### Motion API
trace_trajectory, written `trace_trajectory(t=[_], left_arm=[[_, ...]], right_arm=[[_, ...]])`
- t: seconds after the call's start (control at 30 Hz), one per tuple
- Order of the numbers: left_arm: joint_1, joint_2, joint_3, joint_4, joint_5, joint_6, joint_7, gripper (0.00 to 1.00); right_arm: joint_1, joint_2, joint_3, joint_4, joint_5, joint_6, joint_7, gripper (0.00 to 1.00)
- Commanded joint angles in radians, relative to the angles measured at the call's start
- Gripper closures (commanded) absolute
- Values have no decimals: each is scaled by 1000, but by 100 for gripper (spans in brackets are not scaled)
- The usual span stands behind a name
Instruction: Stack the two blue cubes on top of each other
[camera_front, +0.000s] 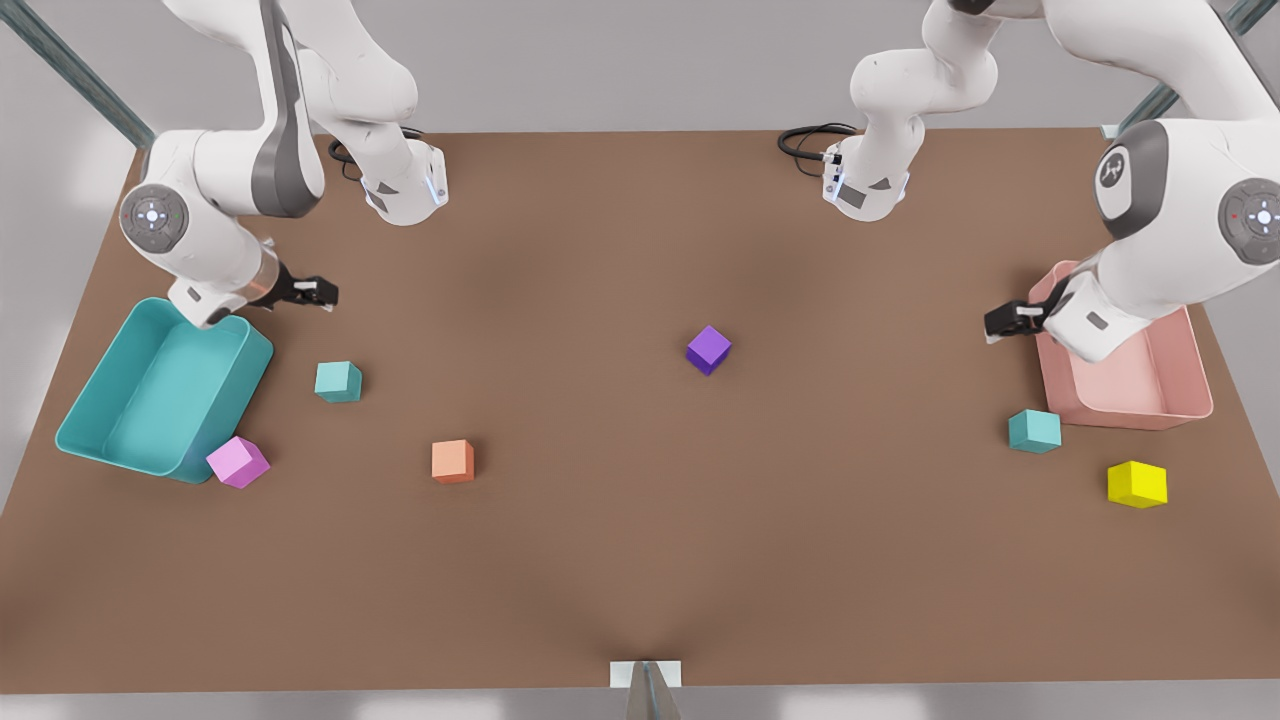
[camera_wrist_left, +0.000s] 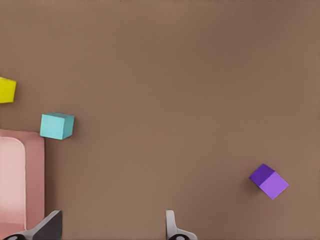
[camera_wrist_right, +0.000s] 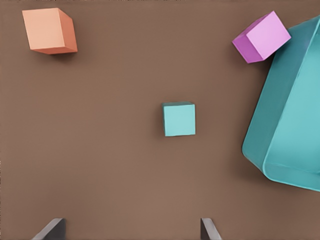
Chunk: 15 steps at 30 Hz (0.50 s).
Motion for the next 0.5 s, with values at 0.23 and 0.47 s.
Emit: trace_trajectory(t=[0.23, 0.47], left_arm=[[4, 83, 2, 32, -1, 75, 101, 0], [54, 127, 1, 41, -5, 69, 104, 0]], right_arm=[[-20, 6, -1, -85, 31, 129, 179, 0], [-50, 69, -15, -234, 31, 332, 160, 0]])
